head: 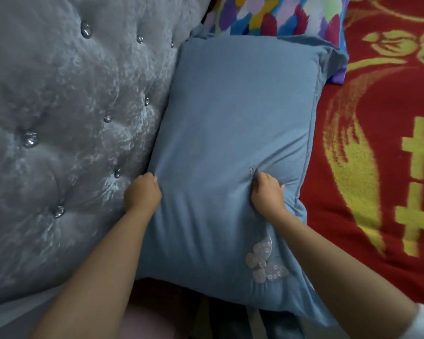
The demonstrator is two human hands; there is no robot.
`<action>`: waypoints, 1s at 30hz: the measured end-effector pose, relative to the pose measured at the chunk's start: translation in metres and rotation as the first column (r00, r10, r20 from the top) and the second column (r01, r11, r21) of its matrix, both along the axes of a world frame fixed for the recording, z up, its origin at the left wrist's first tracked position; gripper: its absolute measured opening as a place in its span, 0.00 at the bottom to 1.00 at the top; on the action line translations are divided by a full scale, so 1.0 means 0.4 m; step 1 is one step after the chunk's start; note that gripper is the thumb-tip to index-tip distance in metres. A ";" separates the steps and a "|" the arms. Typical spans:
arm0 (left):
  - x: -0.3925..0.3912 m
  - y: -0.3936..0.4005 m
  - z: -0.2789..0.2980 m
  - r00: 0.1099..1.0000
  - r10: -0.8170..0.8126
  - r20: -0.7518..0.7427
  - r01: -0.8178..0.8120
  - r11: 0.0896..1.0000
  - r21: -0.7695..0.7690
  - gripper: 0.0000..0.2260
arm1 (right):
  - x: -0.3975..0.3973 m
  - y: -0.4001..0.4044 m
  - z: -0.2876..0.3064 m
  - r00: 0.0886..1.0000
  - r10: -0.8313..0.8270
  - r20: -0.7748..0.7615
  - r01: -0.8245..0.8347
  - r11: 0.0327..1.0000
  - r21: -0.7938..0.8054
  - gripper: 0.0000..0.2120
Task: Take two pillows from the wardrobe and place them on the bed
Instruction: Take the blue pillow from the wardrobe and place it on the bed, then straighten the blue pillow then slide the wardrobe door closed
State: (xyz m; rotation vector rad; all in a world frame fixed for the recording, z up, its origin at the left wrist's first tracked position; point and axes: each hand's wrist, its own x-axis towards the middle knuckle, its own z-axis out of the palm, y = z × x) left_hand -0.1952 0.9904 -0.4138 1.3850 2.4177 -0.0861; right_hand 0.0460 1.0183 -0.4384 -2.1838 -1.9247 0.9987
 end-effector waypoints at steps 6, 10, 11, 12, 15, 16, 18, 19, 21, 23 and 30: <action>0.124 -0.068 -0.018 0.997 0.048 0.058 -0.051 0.997 0.059 0.16 | 0.080 -0.042 0.014 0.945 0.254 0.207 -0.231 0.964 -0.130 0.10; 0.190 -0.202 0.013 0.999 0.032 0.013 -0.031 0.998 -0.049 0.20 | 0.111 -0.070 0.054 0.849 0.470 0.241 -0.384 0.863 -0.328 0.13; 0.198 -0.232 0.029 0.999 0.048 0.010 -0.047 0.996 -0.077 0.20 | 0.111 -0.079 0.069 0.805 0.530 0.266 -0.441 0.835 -0.329 0.14; 0.202 -0.258 0.053 0.998 0.067 0.007 -0.066 0.993 -0.094 0.20 | 0.106 -0.089 0.087 0.754 0.584 0.301 -0.501 0.807 -0.312 0.14; 0.207 -0.333 0.146 0.992 0.123 -0.037 -0.125 0.990 -0.061 0.16 | 0.069 -0.127 0.157 0.608 0.693 0.387 -0.677 0.707 -0.204 0.15; 0.210 -0.361 0.181 0.988 0.138 -0.069 -0.140 0.990 -0.034 0.15 | 0.049 -0.143 0.186 0.577 0.718 0.389 -0.725 0.669 -0.161 0.15; 0.219 -0.417 0.252 0.979 0.162 -0.126 -0.160 0.987 0.021 0.14 | -0.001 -0.180 0.255 0.543 0.757 0.364 -0.797 0.601 -0.059 0.15; 0.226 -0.447 0.286 0.973 0.178 -0.149 -0.173 0.984 0.041 0.14 | -0.025 -0.202 0.294 0.532 0.774 0.343 -0.822 0.569 -0.007 0.14; 0.243 -0.507 0.351 0.957 0.222 -0.188 -0.210 0.974 0.085 0.12 | -0.060 -0.253 0.379 0.505 0.804 0.314 -0.860 0.500 0.102 0.13; 0.273 -0.572 0.416 0.934 0.281 -0.221 -0.258 0.958 0.126 0.11 | -0.069 -0.311 0.461 0.468 0.833 0.294 -0.882 0.424 0.204 0.13; 0.531 -0.904 0.580 0.860 0.437 -0.264 -0.365 0.888 0.280 0.11 | 0.097 -0.614 0.668 0.313 0.919 0.238 -0.887 0.194 0.418 0.14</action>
